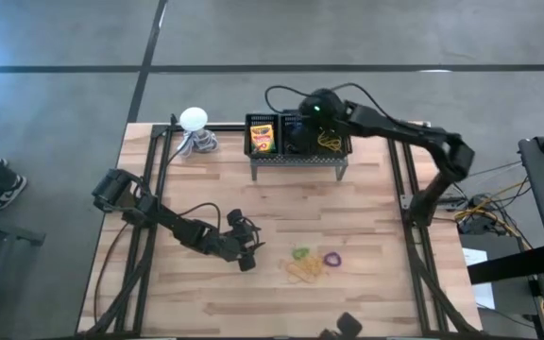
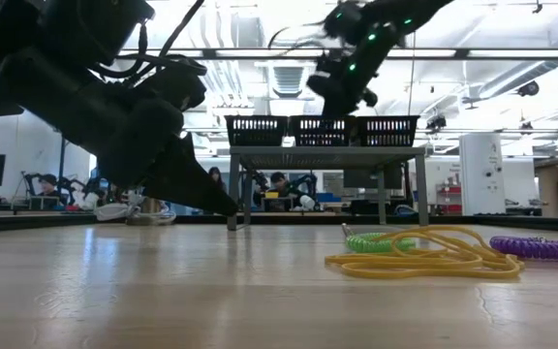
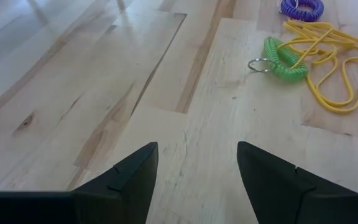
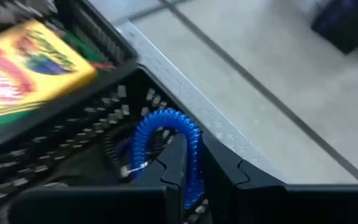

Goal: Pick & Place Office Desk Supplies
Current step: Put the blue spring keychain into the middle black bin on the shelf, then put the yellow rubber band into the right black bin on the shelf, then put the violet spring keychain into the middle black bin on the shelf

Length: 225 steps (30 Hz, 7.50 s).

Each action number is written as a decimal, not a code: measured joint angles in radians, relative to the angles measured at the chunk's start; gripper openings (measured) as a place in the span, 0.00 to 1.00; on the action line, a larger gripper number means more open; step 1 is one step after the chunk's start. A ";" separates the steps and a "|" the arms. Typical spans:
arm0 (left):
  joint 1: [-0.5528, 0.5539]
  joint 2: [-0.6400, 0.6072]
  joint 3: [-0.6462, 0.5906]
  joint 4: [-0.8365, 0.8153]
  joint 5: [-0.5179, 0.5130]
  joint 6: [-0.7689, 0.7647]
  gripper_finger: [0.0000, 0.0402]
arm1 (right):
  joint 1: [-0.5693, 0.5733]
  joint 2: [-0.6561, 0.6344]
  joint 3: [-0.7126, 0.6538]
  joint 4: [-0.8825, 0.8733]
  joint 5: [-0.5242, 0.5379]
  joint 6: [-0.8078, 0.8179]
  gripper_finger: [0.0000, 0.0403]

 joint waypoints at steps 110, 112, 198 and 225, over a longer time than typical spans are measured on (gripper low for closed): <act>0.013 0.000 -0.003 0.079 -0.049 -0.001 0.55 | 1.009 0.008 -0.680 0.587 -0.036 0.483 0.11; 0.014 0.000 -0.003 0.079 -0.049 -0.001 0.55 | 1.007 0.016 -0.682 0.597 -0.048 0.486 0.17; 0.013 0.000 -0.003 0.064 -0.048 -0.002 0.55 | 0.187 -0.616 -0.555 0.472 0.401 -0.303 0.02; 0.013 0.000 -0.003 0.052 -0.048 -0.004 0.55 | 0.111 -0.529 -0.555 0.312 0.238 -0.155 0.19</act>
